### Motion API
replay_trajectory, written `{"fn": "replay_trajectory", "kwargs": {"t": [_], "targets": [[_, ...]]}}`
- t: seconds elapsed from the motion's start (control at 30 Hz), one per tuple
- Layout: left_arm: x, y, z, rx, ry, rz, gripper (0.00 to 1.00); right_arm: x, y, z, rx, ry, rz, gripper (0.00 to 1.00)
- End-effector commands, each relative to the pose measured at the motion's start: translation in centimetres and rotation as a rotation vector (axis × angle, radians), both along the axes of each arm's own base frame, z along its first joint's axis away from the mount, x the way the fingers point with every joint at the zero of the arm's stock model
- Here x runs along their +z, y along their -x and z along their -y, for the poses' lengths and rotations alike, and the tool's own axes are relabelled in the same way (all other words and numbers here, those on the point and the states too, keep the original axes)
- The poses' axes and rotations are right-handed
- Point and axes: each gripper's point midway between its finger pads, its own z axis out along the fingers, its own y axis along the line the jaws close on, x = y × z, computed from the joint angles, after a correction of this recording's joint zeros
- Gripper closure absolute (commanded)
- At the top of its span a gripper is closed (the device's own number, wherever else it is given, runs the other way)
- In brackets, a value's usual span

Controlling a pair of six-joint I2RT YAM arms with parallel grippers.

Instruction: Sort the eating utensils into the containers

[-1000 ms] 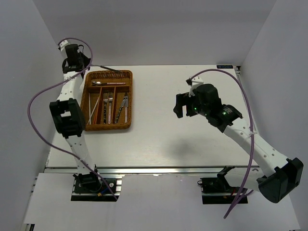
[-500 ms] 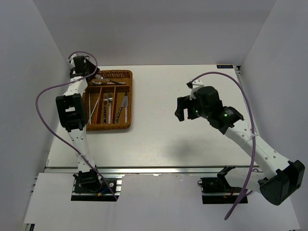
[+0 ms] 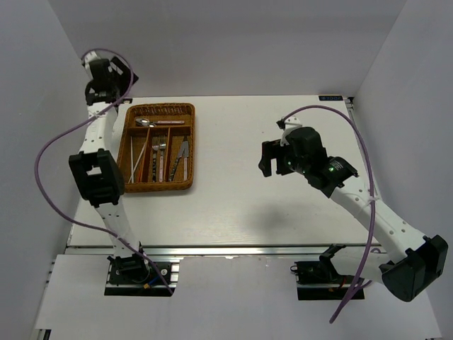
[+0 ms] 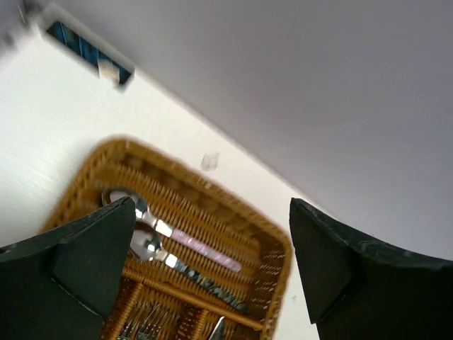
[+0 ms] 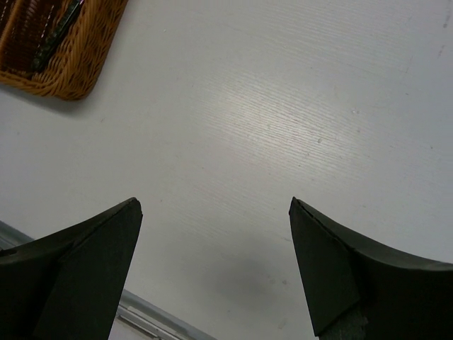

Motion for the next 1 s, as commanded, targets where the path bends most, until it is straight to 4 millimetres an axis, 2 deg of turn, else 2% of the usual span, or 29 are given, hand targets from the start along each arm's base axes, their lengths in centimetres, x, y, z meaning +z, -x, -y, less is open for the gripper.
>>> {"fn": "replay_trajectory", "kwargs": {"t": [0.0, 0.03, 0.07, 0.13, 0.17, 0.2, 0.27, 0.3, 0.37, 0.4, 0.43, 0.5, 0.53, 0.63, 0.7, 0.73, 0.77, 0.87, 0.97], "targets": [[12.1, 4.6, -1.6, 0.062, -0.165, 0.116, 0.02, 2.9, -0.9, 1.9, -0.142, -0.042, 0.081, 0.11], [11.5, 5.9, -1.6, 0.054, -0.196, 0.057, 0.02, 3.3, -1.0, 2.7, -0.187, -0.04, 0.098, 0.11], [13.0, 7.7, -1.6, 0.058, -0.212, 0.06, 0.02, 3.6, -1.4, 4.3, -0.271, -0.011, 0.124, 0.11], [10.5, 10.9, -1.9, 0.056, -0.251, -0.069, 0.02, 5.1, -1.1, 6.4, -0.368, -0.022, 0.177, 0.11], [12.3, 13.5, -1.8, 0.065, -0.27, -0.052, 0.02, 5.3, -1.1, 8.0, -0.434, 0.007, 0.202, 0.11], [8.5, 15.6, -2.0, 0.073, -0.284, -0.152, 0.02, 6.3, -0.5, 9.0, -0.463, -0.003, 0.232, 0.11], [7.3, 19.0, -1.8, 0.068, -0.318, -0.163, 0.02, 7.0, 0.0, 10.5, -0.51, 0.015, 0.27, 0.11], [5.9, 22.6, -1.3, 0.059, -0.326, -0.171, 0.02, 7.4, 0.7, 11.3, -0.52, 0.011, 0.282, 0.11], [5.4, 25.6, -0.8, 0.07, -0.336, -0.138, 0.02, 7.8, 1.5, 12.0, -0.523, 0.012, 0.293, 0.11], [7.4, 28.3, -0.3, 0.093, -0.336, -0.05, 0.02, 7.9, 2.2, 12.2, -0.507, 0.011, 0.294, 0.11], [4.9, 29.5, 0.5, 0.061, -0.313, -0.064, 0.02, 7.6, 2.5, 12.2, -0.489, 0.016, 0.29, 0.11], [4.5, 31.8, 1.3, 0.049, -0.311, -0.027, 0.02, 7.1, 3.3, 12.1, -0.454, 0.014, 0.275, 0.11], [4.2, 33.7, 1.6, 0.062, -0.31, 0.008, 0.02, 6.6, 3.7, 12.4, -0.457, 0.023, 0.26, 0.11], [3.8, 36.2, 2.6, 0.034, -0.322, 0.032, 0.02, 5.3, 4.6, 12.6, -0.446, 0.022, 0.243, 0.11], [3.9, 37.2, 2.8, 0.034, -0.333, 0.038, 0.02, 5.1, 5.1, 12.7, -0.428, 0.006, 0.259, 0.11], [4.3, 38.0, 2.8, 0.042, -0.335, 0.057, 0.02, 4.0, 5.3, 12.6, -0.405, 0.024, 0.252, 0.11], [4.9, 38.4, 2.9, 0.049, -0.34, 0.074, 0.02, 4.3, 5.2, 12.1, -0.378, -0.001, 0.271, 0.11], [6.4, 40.0, 2.6, 0.059, -0.362, 0.086, 0.02, 4.2, 5.6, 12.2, -0.366, -0.012, 0.296, 0.11], [6.3, 40.6, 3.1, 0.033, -0.369, 0.082, 0.02, 3.8, 5.6, 12.9, -0.401, 0.002, 0.292, 0.11]]}}
